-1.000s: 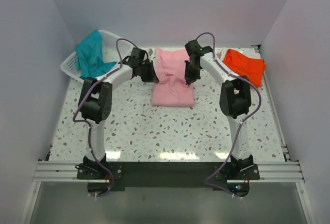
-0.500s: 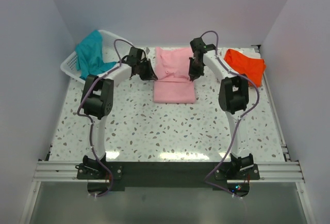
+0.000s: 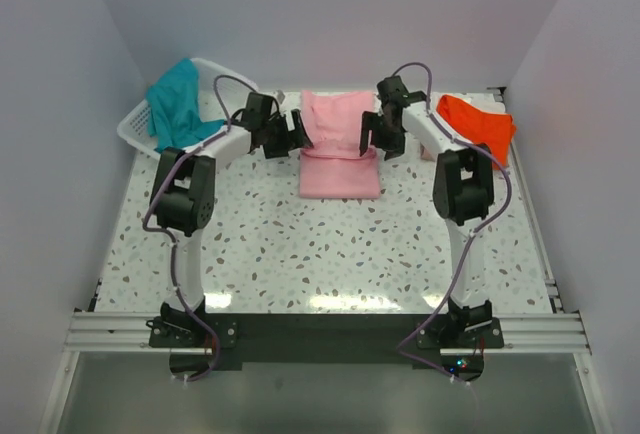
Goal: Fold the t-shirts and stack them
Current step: Fold the tshirt
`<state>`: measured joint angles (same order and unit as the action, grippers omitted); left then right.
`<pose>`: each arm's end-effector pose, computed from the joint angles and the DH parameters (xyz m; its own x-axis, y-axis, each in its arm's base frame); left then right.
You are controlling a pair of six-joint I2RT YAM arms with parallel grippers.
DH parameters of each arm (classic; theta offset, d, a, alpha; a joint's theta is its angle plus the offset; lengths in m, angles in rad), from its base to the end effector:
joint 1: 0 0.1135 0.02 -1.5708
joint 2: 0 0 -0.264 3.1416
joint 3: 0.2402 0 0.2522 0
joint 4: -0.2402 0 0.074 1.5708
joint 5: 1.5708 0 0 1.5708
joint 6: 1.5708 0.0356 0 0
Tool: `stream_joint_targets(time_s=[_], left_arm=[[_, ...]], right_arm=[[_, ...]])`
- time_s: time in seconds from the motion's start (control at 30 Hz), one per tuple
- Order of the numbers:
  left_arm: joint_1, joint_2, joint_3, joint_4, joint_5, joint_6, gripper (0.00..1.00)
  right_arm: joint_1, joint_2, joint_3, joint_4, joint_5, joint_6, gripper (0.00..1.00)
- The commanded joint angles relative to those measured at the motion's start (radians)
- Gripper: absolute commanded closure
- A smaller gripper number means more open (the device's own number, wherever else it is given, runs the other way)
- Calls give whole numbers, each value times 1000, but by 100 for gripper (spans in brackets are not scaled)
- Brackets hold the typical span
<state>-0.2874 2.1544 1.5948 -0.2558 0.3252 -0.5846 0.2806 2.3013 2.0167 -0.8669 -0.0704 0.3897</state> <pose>0.4559 -0.1466 0.1762 -0.8464 -0.2951 -0.4434 0.0139 0.8199 -0.5723 0.4727 0.1388 0.1989 -0.9272 0.1272 -0.3522 0.0525 0.9754 0.2141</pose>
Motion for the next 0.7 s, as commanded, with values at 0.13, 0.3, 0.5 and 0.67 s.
stream_joint_targets(time_s=[0.13,0.3,0.5,0.67], left_arm=[[-41,-183,-202,75,14,29,10],[-78,-206,-265,73,-6,20,14],[-96,-218,-292,9,-90,9,17],[-107,-223,-311,-10,-107,-6,22]], right_arm=[[0,-238,-258,114,-48,-20,28],[0,-295,-410,143,-77,-17,31],[0,-295,-478,166,-101,-20,38],[0,-284,-480,149,-114,-18,46]])
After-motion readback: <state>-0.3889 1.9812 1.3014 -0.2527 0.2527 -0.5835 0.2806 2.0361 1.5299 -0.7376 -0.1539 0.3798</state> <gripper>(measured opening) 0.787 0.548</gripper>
